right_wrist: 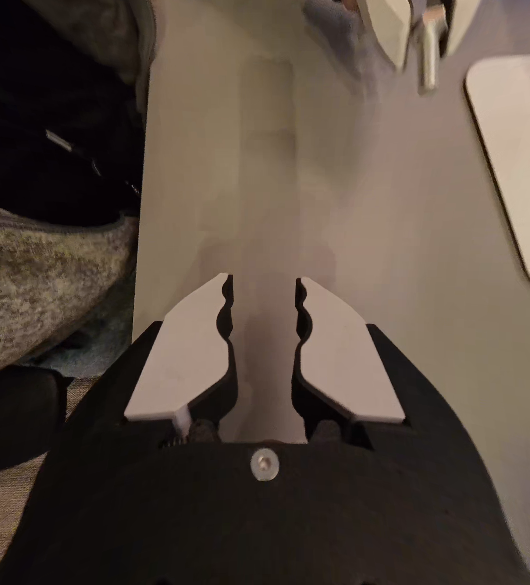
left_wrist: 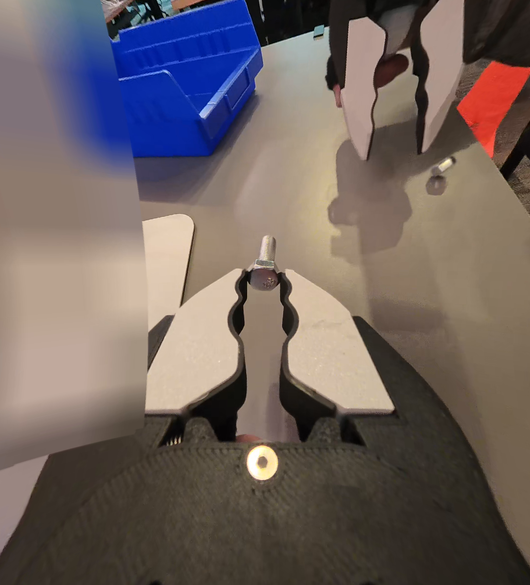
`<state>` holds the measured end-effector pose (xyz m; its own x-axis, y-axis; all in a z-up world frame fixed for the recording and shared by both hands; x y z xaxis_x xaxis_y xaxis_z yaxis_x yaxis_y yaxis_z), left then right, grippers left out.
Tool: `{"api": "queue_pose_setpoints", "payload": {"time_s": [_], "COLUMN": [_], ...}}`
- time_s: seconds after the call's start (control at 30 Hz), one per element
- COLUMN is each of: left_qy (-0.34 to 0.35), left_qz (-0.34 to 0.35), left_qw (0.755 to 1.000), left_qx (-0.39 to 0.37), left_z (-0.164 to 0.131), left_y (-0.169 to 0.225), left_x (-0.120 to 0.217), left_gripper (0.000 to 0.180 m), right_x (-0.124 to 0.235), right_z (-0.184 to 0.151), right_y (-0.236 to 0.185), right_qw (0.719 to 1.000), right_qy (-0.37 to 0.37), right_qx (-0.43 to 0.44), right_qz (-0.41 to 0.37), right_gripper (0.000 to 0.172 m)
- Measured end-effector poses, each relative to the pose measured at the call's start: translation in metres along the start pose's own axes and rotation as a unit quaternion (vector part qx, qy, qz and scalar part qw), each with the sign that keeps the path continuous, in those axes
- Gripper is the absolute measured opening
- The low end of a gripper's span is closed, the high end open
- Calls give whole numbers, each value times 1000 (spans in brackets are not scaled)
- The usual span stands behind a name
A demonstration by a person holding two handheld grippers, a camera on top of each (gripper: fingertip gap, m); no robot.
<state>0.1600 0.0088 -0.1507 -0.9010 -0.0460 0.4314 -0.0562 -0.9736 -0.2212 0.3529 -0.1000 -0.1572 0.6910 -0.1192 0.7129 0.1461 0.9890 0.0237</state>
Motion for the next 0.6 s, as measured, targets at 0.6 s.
{"api": "queue_pose_setpoints", "payload": {"time_s": [0.6], "left_qy": [2], "left_qz": [-17], "left_qw": [1000], "left_qx": [15], "left_z": [-1], "left_y": [4], "left_x": [-8], "left_gripper": [19], "right_x": [-28], "right_z": [-10], "right_y": [-45], "right_qw": [998], "right_qy": [17], "right_qx": [8], "right_qz": [53], "right_gripper": [30]}}
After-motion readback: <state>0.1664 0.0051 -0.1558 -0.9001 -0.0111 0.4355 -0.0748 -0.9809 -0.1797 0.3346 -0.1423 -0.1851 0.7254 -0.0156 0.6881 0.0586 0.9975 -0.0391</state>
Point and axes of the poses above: each gripper's, where its closed fingertips meet, x back along the fingers, z out of its top, y = z × x across the jaws, the point moved 5 cm from there along x, back along the fingers, and after that the axes turned 1 degree about -z, right-handed, at the moved point
